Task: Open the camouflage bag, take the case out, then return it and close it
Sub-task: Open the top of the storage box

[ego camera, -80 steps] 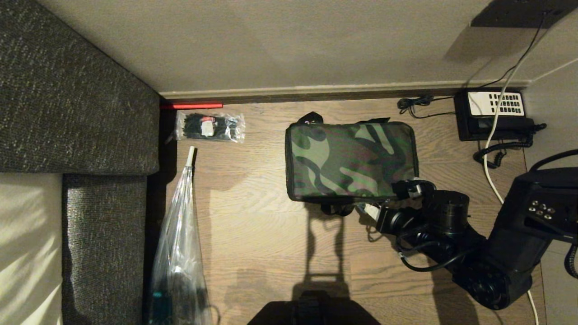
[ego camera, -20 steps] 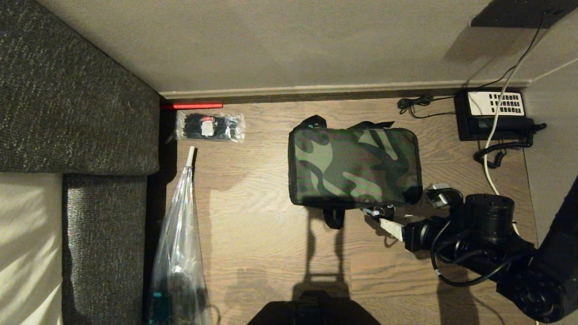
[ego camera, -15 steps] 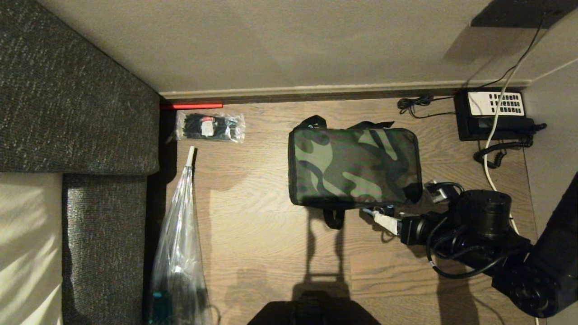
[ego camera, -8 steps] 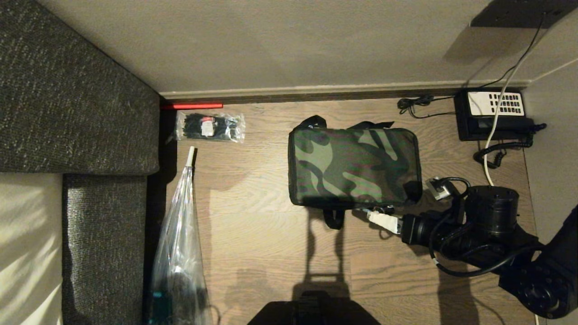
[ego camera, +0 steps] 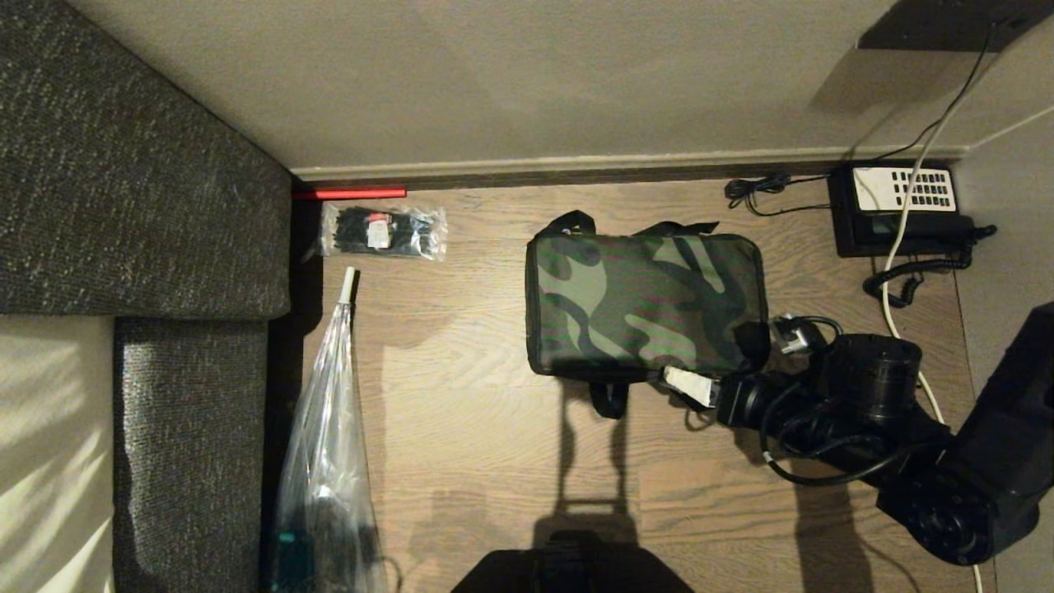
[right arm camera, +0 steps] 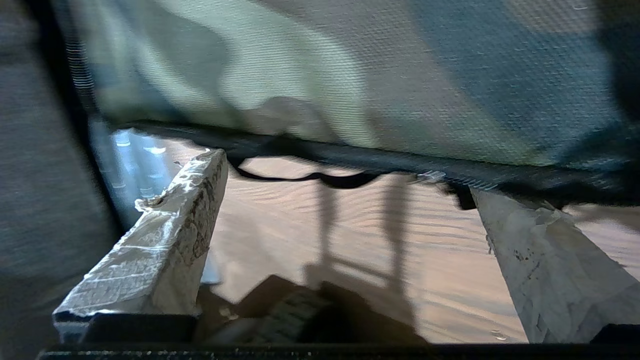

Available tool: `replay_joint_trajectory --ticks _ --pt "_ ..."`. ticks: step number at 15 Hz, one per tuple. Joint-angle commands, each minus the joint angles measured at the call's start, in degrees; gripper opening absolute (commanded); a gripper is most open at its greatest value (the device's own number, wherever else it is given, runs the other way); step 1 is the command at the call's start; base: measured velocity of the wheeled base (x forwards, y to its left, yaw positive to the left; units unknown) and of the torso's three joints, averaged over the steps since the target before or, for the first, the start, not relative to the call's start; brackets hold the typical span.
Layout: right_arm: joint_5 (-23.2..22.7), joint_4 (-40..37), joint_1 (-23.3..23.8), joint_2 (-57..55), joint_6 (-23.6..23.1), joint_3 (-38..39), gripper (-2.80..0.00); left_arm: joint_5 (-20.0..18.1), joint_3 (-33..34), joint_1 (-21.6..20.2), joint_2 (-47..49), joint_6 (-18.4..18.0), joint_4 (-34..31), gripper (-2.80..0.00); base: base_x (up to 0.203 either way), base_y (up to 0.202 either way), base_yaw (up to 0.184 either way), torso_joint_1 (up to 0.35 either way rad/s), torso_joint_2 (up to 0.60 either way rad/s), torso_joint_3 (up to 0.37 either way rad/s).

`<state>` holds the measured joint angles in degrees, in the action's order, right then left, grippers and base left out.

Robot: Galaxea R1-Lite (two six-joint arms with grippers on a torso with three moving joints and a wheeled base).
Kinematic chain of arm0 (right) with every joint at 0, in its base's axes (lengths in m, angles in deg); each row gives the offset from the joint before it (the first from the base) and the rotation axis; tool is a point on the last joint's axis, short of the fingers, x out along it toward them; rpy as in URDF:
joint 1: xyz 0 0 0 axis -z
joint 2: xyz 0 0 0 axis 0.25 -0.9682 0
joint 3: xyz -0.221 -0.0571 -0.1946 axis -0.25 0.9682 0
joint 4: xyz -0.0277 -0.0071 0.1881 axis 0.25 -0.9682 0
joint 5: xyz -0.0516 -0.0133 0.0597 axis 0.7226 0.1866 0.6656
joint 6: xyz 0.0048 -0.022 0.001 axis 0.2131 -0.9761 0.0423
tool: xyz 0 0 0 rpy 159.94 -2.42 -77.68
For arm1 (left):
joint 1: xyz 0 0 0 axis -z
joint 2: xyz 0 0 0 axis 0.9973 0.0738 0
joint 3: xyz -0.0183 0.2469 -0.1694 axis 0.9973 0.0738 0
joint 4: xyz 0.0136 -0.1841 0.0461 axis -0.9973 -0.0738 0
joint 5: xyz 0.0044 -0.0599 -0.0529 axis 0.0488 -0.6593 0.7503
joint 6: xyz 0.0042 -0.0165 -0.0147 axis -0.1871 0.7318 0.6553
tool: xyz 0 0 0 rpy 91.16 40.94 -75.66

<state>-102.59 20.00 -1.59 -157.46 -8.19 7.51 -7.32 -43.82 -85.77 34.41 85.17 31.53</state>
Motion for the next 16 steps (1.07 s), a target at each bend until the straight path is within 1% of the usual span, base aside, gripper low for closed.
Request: replay_joint_trajectory --ticks 1,4,6,7,10,16 --pt "0.6 0.3 0.0 -2.9 -1.4 -0.3 0.00 0.0 0.0 0.0 -0.1 0.0 0.0 -2.80 0.000 0.000 0.000 0.000 0.00 0.000" --pt "1.7 0.2 -1.0 -4.8 -0.9 -1.7 0.00 0.0 0.0 0.1 -0.1 0.0 0.0 -2.80 0.000 0.000 0.000 0.000 0.00 0.000" --pt "2.3 0.3 -1.6 -5.0 2.5 -2.8 0.00 0.0 0.0 0.1 -0.1 0.0 0.0 -2.80 0.000 0.000 0.000 0.000 0.00 0.000" --pt "2.5 0.8 -1.9 -5.3 3.4 -3.6 0.00 0.0 0.0 0.1 -0.1 0.0 0.0 -2.80 0.000 0.000 0.000 0.000 0.00 0.000" --pt "2.7 0.7 -2.3 -5.1 3.2 -3.7 0.00 0.0 0.0 0.0 -0.1 0.0 0.0 -2.80 0.000 0.000 0.000 0.000 0.00 0.000" --pt "2.3 0.1 -2.3 0.4 2.9 -1.7 0.00 0.0 0.0 0.1 -0.1 0.0 0.0 -2.80 0.000 0.000 0.000 0.000 0.00 0.000"
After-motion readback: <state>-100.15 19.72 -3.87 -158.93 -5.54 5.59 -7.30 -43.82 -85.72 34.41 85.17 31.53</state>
